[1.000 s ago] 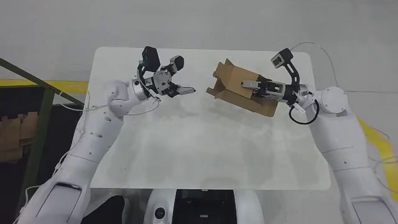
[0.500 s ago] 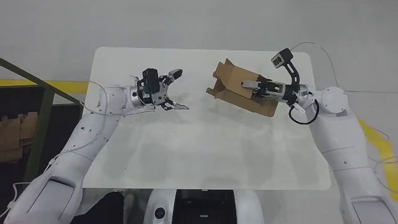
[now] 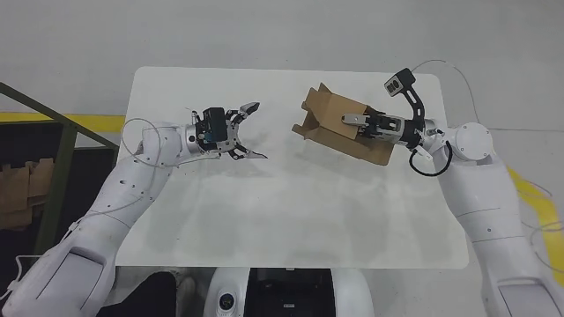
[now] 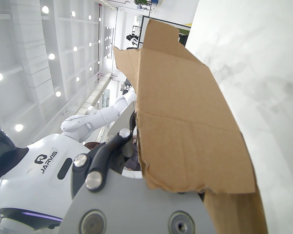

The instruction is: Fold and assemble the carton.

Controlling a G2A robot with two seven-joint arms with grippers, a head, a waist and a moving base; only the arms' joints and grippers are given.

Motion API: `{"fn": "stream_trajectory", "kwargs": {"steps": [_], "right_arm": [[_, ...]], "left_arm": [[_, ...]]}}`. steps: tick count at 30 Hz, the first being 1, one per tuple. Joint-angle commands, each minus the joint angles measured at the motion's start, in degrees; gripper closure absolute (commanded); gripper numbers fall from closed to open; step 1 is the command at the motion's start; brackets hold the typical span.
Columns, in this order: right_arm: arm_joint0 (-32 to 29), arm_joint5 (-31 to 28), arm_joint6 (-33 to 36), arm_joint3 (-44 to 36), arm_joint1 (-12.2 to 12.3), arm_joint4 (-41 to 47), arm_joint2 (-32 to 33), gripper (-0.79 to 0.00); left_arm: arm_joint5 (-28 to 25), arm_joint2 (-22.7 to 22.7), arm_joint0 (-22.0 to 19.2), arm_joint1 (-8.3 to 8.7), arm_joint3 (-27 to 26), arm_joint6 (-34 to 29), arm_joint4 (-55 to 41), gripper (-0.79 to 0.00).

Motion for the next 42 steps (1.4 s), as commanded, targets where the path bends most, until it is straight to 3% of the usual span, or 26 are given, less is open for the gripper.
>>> {"fn": "stream_trajectory", "kwargs": {"steps": [1, 6, 14, 22, 32, 42], "right_arm": [[0.0, 0.0, 0.0, 0.0, 0.0, 0.0, 0.0, 0.0], [-0.4, 0.2, -1.1, -0.9, 0.0, -0.9, -0.3, 0.0], [0.6, -0.6, -0.5, -1.1, -0.3, -2.4, -2.7, 0.0], [1.5, -1.0, 0.4, -0.9, -0.6, -1.0, -4.2, 0.0], [1.3, -0.6, -1.0, -2.1, -0.6, -1.2, -4.7, 0.0], [1.1, -0.6, -1.0, -2.6, -0.7, -1.5, -5.9, 0.0]], "left_arm": [[0.0, 0.0, 0.0, 0.0, 0.0, 0.0, 0.0, -0.785], [-2.0, -0.2, 1.2, 0.08, -2.0, -7.2, -1.9, -0.785], [-10.6, 0.6, 1.5, 0.17, -6.0, -16.5, -5.7, -0.785], [-10.7, 6.1, -0.2, -0.49, -6.2, -20.2, -7.6, -0.785], [-10.7, 15.4, -4.0, 0.78, -5.7, -15.1, -7.1, -0.785], [-10.7, 20.8, -7.3, 2.56, -6.8, -10.7, -8.9, -0.785]]}}
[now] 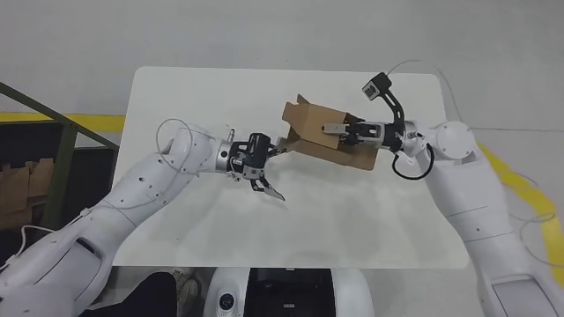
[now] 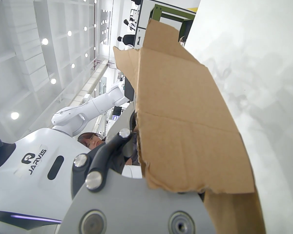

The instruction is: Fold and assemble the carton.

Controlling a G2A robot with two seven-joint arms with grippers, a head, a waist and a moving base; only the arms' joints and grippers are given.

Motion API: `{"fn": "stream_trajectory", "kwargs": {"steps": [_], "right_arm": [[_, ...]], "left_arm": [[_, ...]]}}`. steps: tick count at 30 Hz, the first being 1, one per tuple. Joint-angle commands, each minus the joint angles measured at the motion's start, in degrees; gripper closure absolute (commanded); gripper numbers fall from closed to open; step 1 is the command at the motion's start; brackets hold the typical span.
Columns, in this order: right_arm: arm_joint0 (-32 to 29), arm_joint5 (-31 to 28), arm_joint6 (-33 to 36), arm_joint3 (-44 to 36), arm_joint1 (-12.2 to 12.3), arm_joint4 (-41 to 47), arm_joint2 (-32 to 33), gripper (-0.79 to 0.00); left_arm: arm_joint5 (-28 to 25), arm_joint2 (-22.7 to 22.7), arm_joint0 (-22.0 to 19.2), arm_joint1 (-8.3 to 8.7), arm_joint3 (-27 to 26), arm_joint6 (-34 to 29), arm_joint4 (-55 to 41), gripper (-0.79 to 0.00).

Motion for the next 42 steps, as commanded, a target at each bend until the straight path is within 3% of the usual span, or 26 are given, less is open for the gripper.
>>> {"fn": "stream_trajectory", "kwargs": {"steps": [1, 17, 42], "right_arm": [[-0.1, 0.0, 0.2, -0.1, 0.0, 0.0, -0.1, 0.0], [-0.1, -0.2, 1.1, -0.3, 0.2, -0.2, -0.7, 0.0], [-0.9, -0.2, 3.0, -2.8, 0.5, -0.8, -1.9, 0.0]], "left_arm": [[0.0, 0.6, -0.4, 0.29, -0.6, 0.0, -0.6, -0.785], [2.1, 1.8, -1.3, 2.37, -3.3, 2.1, -1.7, -0.785], [3.8, 3.9, -3.3, 2.22, -2.5, 3.8, -1.1, -0.785]]}}
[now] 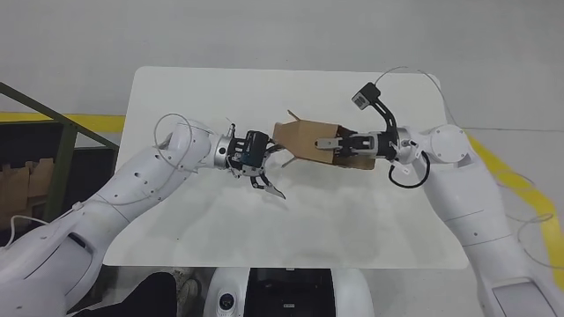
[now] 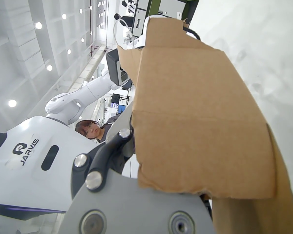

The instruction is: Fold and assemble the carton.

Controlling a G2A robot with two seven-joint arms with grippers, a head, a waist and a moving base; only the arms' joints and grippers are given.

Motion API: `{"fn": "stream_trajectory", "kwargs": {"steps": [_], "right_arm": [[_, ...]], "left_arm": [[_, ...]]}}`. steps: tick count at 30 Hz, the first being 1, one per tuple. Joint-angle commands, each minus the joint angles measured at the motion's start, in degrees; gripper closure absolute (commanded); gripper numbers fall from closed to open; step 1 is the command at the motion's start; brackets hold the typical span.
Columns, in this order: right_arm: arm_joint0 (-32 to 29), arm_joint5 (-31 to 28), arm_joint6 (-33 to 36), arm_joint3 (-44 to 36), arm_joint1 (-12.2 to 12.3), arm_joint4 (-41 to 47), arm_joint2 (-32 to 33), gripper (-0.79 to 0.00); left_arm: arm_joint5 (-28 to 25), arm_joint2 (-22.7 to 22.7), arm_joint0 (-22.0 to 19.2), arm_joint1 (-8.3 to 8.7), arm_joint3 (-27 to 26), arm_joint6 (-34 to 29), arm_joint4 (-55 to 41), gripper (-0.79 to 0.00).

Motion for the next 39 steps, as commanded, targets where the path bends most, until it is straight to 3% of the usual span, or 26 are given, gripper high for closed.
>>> {"fn": "stream_trajectory", "kwargs": {"steps": [1, 25, 27, 32, 39], "right_arm": [[0.0, 0.1, 0.1, 0.0, 0.0, 0.0, -0.1, 0.0], [0.5, 0.0, 0.0, 1.3, 0.0, 0.6, -1.3, 0.0], [0.5, -0.1, 0.1, 1.3, 0.0, 0.6, -1.4, 0.0], [0.6, -0.1, 0.0, 1.4, -0.1, 0.6, -1.6, 0.0], [0.6, -0.2, 0.1, 1.5, 0.0, 0.8, -1.7, 0.0]], "left_arm": [[0.1, 0.1, -0.1, -0.03, 0.0, 0.1, 0.0, -0.785], [-0.6, -0.3, 0.0, 0.28, -0.5, -0.6, -5.7, -0.785], [-0.8, -0.4, 0.0, 0.33, -0.4, -0.8, -6.3, -0.653], [-0.9, -0.5, 0.1, 0.39, -0.2, -0.9, -7.3, -0.416], [-1.2, -0.5, 0.0, 0.38, 0.3, -1.2, -8.5, -0.354]]}}
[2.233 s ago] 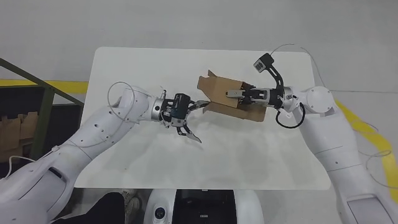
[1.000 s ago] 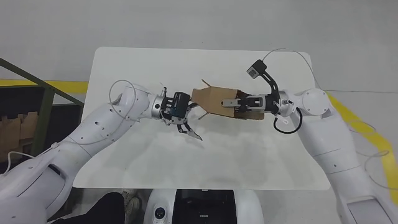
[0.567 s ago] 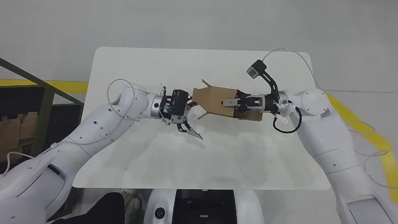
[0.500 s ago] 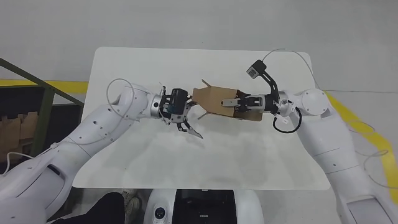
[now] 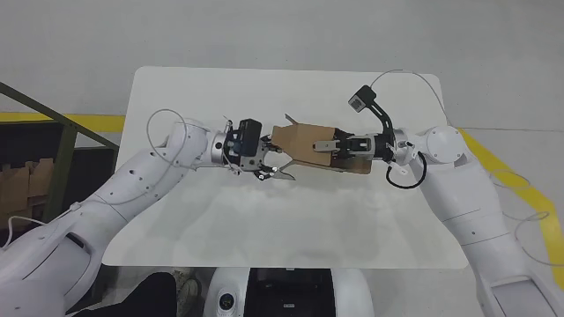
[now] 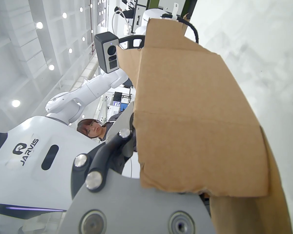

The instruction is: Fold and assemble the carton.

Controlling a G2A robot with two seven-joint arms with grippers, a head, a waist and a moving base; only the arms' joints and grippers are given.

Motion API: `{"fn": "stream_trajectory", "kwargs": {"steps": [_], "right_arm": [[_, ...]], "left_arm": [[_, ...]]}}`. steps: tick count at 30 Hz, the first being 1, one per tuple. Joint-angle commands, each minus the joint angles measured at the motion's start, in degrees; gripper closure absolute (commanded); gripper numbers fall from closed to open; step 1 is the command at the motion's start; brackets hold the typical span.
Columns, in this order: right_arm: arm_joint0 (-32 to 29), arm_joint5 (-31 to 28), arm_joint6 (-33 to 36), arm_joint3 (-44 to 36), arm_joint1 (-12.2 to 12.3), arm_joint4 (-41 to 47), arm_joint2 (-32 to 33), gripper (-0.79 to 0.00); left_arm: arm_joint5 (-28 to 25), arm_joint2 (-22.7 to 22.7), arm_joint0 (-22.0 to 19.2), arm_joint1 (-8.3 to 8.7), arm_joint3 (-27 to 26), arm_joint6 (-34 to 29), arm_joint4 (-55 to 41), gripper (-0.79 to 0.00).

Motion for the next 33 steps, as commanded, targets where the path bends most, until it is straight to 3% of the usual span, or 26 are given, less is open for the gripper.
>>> {"fn": "stream_trajectory", "kwargs": {"steps": [1, 22, 33], "right_arm": [[0.0, 0.0, 0.0, 0.0, 0.0, 0.0, 0.0, 0.0], [-0.1, 0.0, 0.4, -0.2, 0.2, 0.0, -0.1, 0.0], [-0.5, 0.0, 0.7, -1.0, 0.4, 0.2, 0.2, 0.0]], "left_arm": [[0.0, 0.0, 0.0, 0.02, 0.2, 0.0, -0.2, -0.351], [-1.3, -0.7, -0.2, 0.96, 1.3, -1.3, -5.5, -0.351], [-0.2, -0.5, -0.8, 0.37, 3.4, -0.2, -5.2, -0.339]]}}
